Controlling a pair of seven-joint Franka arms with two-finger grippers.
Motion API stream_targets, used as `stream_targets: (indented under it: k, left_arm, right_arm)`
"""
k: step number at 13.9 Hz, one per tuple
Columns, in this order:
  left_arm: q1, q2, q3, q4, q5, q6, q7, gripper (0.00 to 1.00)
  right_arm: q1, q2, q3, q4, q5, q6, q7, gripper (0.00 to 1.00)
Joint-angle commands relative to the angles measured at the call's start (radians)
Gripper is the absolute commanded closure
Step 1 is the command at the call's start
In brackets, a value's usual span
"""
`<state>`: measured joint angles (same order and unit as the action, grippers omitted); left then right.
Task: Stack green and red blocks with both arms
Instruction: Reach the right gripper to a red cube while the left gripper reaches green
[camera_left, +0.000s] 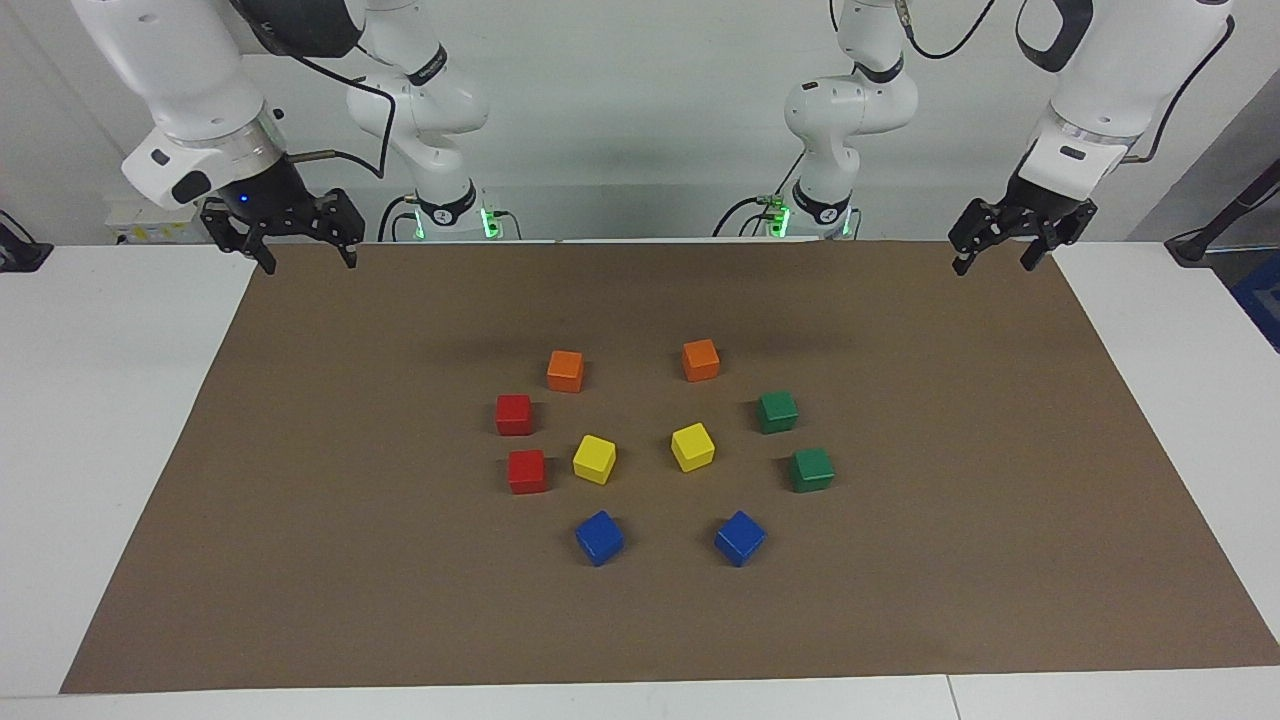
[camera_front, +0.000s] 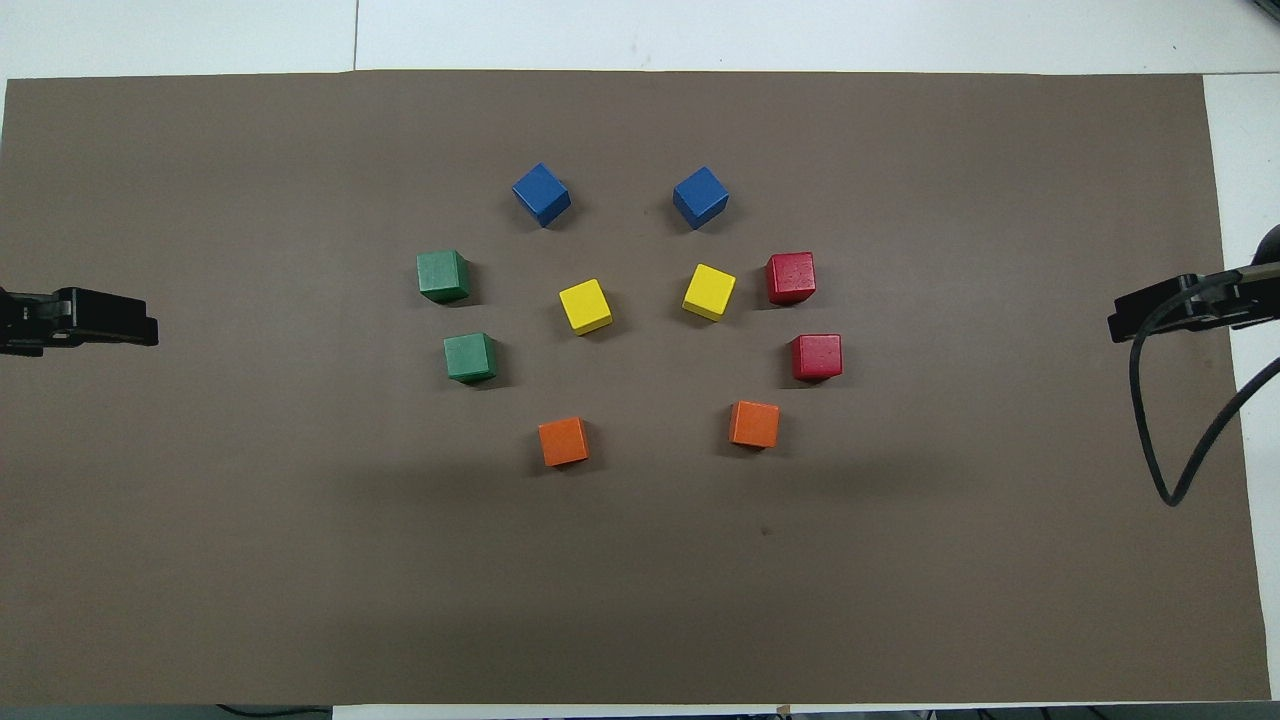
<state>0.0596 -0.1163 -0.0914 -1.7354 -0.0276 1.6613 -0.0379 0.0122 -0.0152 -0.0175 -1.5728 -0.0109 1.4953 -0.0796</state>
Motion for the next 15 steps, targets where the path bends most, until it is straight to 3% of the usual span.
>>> stream_targets:
  k: [1, 7, 10, 12, 13, 15]
  left_arm:
    - [0.002, -0.019, 0.001, -0.018, -0.017, 0.017, 0.012, 0.0]
    - [0.002, -0.025, 0.004, -0.02, -0.017, 0.014, 0.029, 0.0]
    - [0.005, -0.026, 0.002, -0.023, -0.017, 0.014, 0.03, 0.0]
    - [0.002, -0.029, 0.001, -0.033, -0.017, 0.014, 0.029, 0.0]
    - [-0.001, -0.036, 0.001, -0.039, -0.017, 0.018, 0.029, 0.0]
    - [-0.006, -0.034, -0.002, -0.049, -0.017, 0.055, 0.015, 0.0]
  right_arm:
    - [0.006, -0.023, -0.002, -0.026, -0.014, -0.004, -0.028, 0.0]
    - [0.009, -0.023, 0.004, -0.027, -0.008, 0.013, -0.005, 0.0]
    - [0.093, -0.023, 0.011, -0.044, 0.002, 0.045, 0.143, 0.0]
    - [0.168, -0.011, 0.011, -0.106, 0.002, 0.145, 0.245, 0.0]
    - [0.213, -0.002, 0.011, -0.178, 0.002, 0.255, 0.323, 0.0]
    - [0.265, 0.075, 0.011, -0.225, 0.002, 0.422, 0.401, 0.0]
